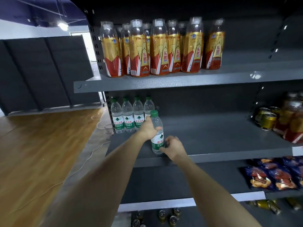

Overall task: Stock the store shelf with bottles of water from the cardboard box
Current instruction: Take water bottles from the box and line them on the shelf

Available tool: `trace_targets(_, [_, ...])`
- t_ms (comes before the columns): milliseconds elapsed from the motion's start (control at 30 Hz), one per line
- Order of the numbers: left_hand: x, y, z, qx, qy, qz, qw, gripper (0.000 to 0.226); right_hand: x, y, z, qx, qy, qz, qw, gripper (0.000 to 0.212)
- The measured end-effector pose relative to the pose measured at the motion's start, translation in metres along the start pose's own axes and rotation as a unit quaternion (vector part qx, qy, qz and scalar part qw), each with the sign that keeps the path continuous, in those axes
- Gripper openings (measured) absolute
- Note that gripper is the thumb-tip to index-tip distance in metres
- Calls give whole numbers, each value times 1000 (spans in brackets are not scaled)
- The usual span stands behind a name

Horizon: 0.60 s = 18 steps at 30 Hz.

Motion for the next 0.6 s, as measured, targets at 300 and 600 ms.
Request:
trace_targets(300, [35,20,-27,-10,-17,-3,1000,32,11,11,-5,12,-17,-38,999,35])
trace_targets(600, [-17,18,8,-31,-12,-129,991,69,12,7,45,107,32,64,992,70])
Point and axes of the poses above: each hand's wrist, its own z-axis towards the middle knuckle, its own y-axis out of the back of the hand, x = y × z, the point moved 7 cm from there along z, towards the middle knuckle, and after that the axes turned 7 degrees about y, right-handed, at the moved point
